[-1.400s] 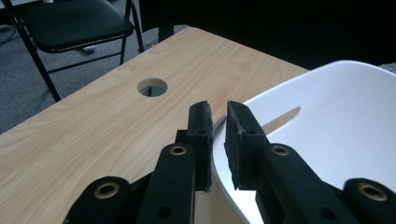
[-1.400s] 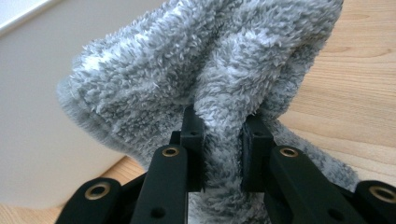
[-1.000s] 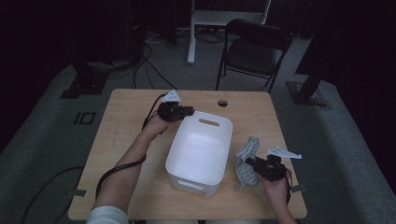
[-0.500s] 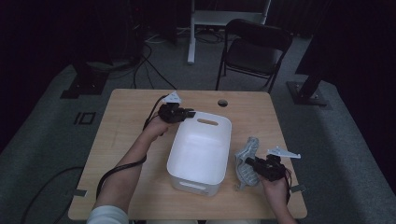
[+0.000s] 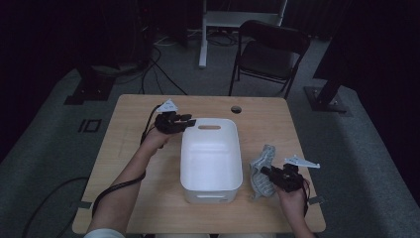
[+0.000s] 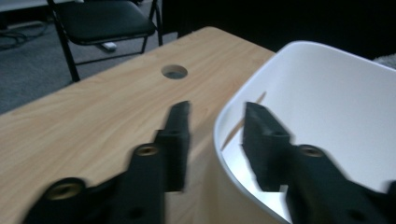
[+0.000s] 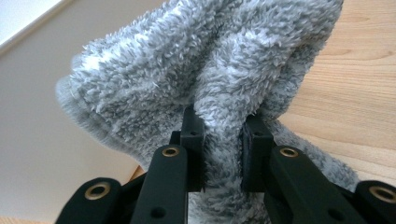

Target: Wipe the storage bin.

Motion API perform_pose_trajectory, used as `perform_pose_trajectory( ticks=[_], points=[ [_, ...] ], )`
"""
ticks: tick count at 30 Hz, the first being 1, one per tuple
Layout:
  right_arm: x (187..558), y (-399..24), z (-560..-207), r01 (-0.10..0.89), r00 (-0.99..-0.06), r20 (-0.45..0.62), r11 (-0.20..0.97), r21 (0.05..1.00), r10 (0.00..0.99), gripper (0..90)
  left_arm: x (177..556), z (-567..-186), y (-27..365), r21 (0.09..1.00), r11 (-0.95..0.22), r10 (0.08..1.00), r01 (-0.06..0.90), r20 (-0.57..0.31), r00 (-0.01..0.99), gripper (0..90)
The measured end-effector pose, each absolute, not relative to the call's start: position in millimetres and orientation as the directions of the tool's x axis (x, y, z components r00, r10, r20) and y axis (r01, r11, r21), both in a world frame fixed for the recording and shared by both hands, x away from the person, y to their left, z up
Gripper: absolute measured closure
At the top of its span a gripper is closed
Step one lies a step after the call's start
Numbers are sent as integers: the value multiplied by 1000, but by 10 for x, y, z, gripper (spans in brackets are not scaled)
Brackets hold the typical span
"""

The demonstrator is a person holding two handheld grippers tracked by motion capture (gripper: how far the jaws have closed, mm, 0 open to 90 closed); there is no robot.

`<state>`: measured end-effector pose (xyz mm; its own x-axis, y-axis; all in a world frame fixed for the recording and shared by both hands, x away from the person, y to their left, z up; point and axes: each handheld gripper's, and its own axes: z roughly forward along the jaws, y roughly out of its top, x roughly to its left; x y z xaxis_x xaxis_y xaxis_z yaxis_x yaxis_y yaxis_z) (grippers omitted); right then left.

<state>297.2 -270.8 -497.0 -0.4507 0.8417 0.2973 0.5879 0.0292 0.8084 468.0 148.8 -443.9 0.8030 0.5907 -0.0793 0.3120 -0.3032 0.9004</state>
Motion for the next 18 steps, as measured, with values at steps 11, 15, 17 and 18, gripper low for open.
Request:
perform_pose_trajectory(
  ticks=[11, 15, 17, 18],
  points=[
    [2982, -2691, -4995, 592, -455, 292, 40, 805, 841, 754, 4719, -4438, 1399, 903, -326, 545, 280, -63, 836, 683],
    [2979, -2702, -4991, 593, -451, 296, 35, 804, 842, 754, 4738, -4455, 1397, 896, -329, 550, 297, -74, 832, 770],
    [2980, -2707, -4991, 593, -450, 297, 33, 805, 842, 754, 4735, -4457, 1403, 897, -324, 553, 301, -78, 829, 777],
    [2982, -2710, -4991, 593, -449, 297, 33, 804, 843, 754, 4724, -4455, 1401, 897, -327, 559, 299, -72, 826, 779]
  ],
)
